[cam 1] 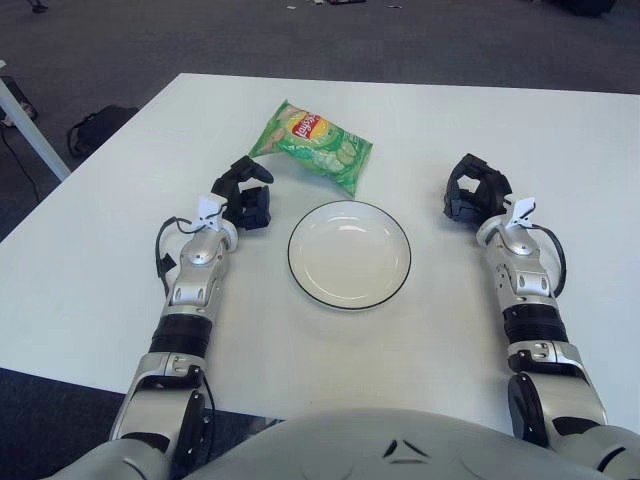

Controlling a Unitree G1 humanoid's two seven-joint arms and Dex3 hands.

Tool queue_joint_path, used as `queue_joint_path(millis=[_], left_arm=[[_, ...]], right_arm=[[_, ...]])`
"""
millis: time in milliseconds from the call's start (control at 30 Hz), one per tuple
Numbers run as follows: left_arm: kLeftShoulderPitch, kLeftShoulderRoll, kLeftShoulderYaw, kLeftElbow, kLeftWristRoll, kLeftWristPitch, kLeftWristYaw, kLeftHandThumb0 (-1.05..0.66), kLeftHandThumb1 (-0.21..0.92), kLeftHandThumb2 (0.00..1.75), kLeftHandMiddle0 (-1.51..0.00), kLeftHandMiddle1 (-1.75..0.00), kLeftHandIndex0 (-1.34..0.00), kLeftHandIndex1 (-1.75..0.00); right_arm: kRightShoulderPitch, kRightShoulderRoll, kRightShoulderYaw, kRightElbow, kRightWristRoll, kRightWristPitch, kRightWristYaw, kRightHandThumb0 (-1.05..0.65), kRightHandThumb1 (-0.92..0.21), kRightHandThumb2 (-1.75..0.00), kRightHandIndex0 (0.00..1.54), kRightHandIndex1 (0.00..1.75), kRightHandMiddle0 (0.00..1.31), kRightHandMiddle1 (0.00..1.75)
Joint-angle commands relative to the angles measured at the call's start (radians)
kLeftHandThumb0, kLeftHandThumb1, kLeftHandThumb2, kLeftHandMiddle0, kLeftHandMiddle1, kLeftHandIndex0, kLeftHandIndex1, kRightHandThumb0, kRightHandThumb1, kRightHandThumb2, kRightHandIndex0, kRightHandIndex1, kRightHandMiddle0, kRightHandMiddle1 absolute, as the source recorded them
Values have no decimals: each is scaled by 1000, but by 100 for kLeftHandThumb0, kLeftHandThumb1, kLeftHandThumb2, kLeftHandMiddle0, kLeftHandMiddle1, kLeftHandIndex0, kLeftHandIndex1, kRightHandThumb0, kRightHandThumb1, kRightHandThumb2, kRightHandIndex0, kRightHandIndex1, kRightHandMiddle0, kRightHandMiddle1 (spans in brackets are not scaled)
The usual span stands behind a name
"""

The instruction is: Put the snack into the plate.

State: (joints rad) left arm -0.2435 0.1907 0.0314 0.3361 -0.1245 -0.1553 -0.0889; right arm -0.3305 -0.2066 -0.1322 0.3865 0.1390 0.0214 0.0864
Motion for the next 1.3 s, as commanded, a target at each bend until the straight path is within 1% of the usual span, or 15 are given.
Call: queue_joint_path(millis=[0, 500, 800, 1100, 1267], left_arm=[[99, -67, -10, 68, -2, -2, -9, -46, 38, 124, -120, -175, -56, -175], [90, -69, -2, 103, -2, -33, -11, -46, 37, 125, -122, -175, -57, -175], [82, -54, 12, 119, -9, -39, -31, -46, 36, 126, -122, -175, -57, -175], [65, -22, 20, 117, 12, -16, -21, -46, 37, 125, -120, -175, -57, -175], [47, 13, 46, 69, -19, 42, -49, -46, 37, 124, -114, -175, -56, -175]], right_arm=[[66, 22, 12, 49, -11, 61, 3, -48, -31, -133, 132, 175, 62, 175], [66, 24, 18, 56, -25, 54, 0, -49, -31, -133, 132, 175, 62, 175], [64, 38, 36, 56, -43, 42, -11, -49, -31, -133, 133, 175, 62, 175], [56, 48, 54, 69, -70, 31, -26, -49, -30, -133, 134, 175, 62, 175], [48, 56, 66, 74, -81, 33, -44, -49, -30, -133, 134, 175, 62, 175]])
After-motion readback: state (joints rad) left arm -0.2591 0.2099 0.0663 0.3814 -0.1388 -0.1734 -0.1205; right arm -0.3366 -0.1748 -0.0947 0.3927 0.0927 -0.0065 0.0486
